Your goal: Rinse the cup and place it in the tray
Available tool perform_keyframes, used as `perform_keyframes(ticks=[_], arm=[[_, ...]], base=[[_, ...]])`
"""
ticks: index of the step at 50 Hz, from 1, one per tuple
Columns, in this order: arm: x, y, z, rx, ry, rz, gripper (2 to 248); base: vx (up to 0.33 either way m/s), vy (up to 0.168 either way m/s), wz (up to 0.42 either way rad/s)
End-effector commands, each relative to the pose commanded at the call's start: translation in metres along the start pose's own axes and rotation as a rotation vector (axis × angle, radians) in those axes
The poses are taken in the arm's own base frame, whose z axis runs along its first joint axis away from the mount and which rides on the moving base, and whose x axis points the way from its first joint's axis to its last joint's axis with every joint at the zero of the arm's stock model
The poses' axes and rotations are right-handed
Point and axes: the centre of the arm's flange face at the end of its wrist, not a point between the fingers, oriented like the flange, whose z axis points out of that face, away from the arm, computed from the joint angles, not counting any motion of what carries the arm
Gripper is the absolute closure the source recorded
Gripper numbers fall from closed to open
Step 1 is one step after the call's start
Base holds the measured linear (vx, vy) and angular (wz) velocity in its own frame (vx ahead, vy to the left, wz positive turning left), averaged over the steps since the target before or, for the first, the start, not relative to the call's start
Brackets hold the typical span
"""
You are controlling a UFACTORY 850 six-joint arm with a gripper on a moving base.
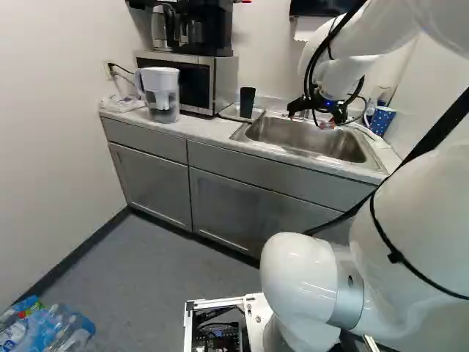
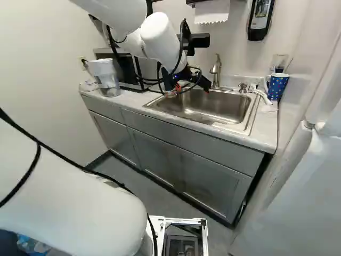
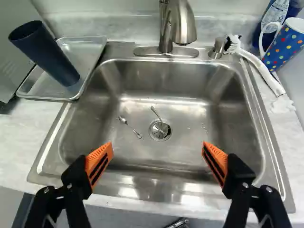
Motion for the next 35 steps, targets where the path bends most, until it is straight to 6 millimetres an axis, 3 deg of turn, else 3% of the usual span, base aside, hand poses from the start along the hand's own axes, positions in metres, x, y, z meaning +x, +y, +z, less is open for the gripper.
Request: perform_keyframes(ticks=[35], arm=[[0.0000,0.0000,0.0000,0.000,0.000,0.000,3]], base=[[-0.112,0.104,-0.006]])
